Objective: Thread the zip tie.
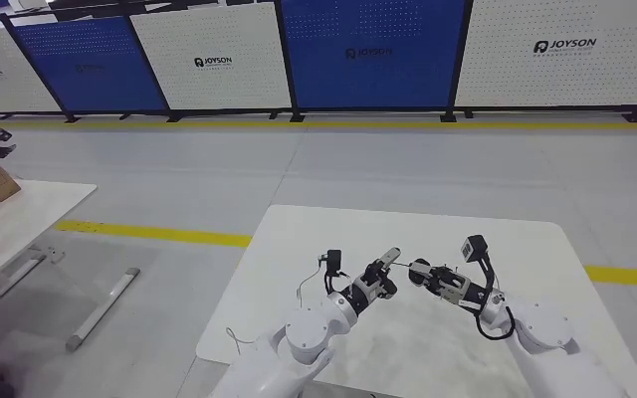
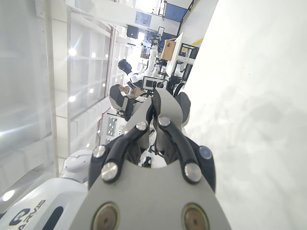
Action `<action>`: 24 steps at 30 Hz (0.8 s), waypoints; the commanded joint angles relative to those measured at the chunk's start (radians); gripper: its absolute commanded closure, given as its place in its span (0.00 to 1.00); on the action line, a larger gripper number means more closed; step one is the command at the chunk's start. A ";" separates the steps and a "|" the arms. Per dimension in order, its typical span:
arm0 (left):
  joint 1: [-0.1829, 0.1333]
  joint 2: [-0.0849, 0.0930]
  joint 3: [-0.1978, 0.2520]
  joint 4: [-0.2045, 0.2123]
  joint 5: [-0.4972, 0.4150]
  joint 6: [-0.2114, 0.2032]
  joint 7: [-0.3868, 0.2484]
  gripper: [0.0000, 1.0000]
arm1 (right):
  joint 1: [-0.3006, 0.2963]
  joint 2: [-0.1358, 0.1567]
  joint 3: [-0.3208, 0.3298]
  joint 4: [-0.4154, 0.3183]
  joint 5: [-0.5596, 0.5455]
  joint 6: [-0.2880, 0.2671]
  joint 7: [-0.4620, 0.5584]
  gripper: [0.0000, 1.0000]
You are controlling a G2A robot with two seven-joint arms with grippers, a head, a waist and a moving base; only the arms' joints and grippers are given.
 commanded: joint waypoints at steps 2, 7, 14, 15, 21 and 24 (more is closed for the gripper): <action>0.000 0.000 0.000 0.000 0.000 0.000 0.000 0.00 | 0.000 0.000 0.000 0.000 0.000 0.000 0.000 1.00; 0.003 -0.007 -0.007 -0.004 -0.043 -0.042 0.024 0.00 | 0.000 0.000 0.000 0.000 0.000 0.000 0.000 1.00; -0.003 -0.013 -0.008 0.001 -0.053 -0.059 0.069 0.00 | 0.000 0.000 0.000 0.000 0.000 0.000 0.000 1.00; -0.003 -0.013 -0.008 0.001 -0.053 -0.059 0.069 0.00 | 0.000 0.000 0.000 0.000 0.000 0.000 0.000 1.00; 0.000 -0.015 -0.008 0.003 -0.053 -0.075 0.072 0.00 | 0.000 0.000 0.000 0.000 0.000 0.000 0.000 1.00; -0.003 -0.018 -0.003 0.015 -0.043 -0.102 0.060 0.00 | 0.000 0.000 0.000 0.000 0.000 0.000 0.000 1.00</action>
